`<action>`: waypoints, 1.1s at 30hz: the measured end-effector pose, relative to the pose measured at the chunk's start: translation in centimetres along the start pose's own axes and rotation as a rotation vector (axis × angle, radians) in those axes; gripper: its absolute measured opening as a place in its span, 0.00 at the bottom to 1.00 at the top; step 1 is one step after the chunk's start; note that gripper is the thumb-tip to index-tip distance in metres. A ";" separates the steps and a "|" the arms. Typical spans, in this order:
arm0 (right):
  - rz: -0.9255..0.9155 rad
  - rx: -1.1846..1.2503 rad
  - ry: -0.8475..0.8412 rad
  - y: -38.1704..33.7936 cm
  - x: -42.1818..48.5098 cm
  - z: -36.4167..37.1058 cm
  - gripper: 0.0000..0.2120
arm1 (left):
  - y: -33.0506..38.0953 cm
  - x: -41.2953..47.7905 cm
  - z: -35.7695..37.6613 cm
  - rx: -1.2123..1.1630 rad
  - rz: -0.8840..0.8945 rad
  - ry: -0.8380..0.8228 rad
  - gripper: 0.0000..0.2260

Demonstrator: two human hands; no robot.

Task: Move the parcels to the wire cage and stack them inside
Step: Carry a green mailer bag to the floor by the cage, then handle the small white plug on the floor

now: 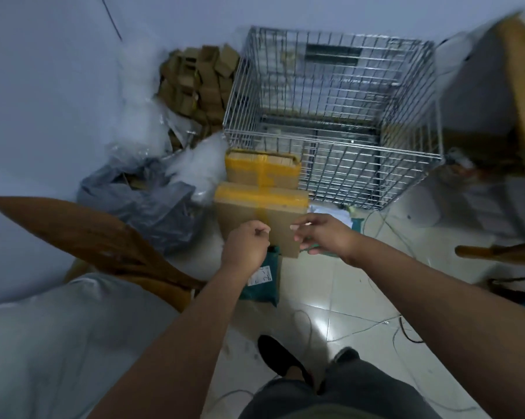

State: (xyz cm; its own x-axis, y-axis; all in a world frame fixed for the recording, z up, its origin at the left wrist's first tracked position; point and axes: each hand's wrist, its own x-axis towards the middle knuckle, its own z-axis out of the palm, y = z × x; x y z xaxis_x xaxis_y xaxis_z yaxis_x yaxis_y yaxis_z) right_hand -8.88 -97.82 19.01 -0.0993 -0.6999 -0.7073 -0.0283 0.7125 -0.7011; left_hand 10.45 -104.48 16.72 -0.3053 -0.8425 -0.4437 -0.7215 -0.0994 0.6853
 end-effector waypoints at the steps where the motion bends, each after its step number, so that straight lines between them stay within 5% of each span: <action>1: -0.007 0.012 0.024 0.1 -0.8 -0.9 0.08 | 1.0 -0.5 0.2 -0.002 0.004 -0.008 0.07; 17: -0.036 0.233 0.404 9.9 -13.4 -15.5 0.05 | 17.5 -5.0 13.3 0.190 0.233 -0.196 0.09; 24: 0.054 0.422 0.616 14.6 -17.6 -19.2 0.05 | 22.0 -4.5 20.2 0.211 0.284 -0.436 0.10; 33: 0.193 0.818 1.003 21.5 -23.5 -17.8 0.07 | 26.9 -7.5 32.2 0.455 0.560 -0.857 0.09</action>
State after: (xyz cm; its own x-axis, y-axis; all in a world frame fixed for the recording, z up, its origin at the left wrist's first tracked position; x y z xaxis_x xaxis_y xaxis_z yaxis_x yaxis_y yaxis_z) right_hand -24.83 -65.20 22.18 -0.7369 0.0038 -0.6760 0.6431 0.3121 -0.6993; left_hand -26.64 -83.76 19.87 -0.8588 -0.0470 -0.5101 -0.4543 0.5301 0.7160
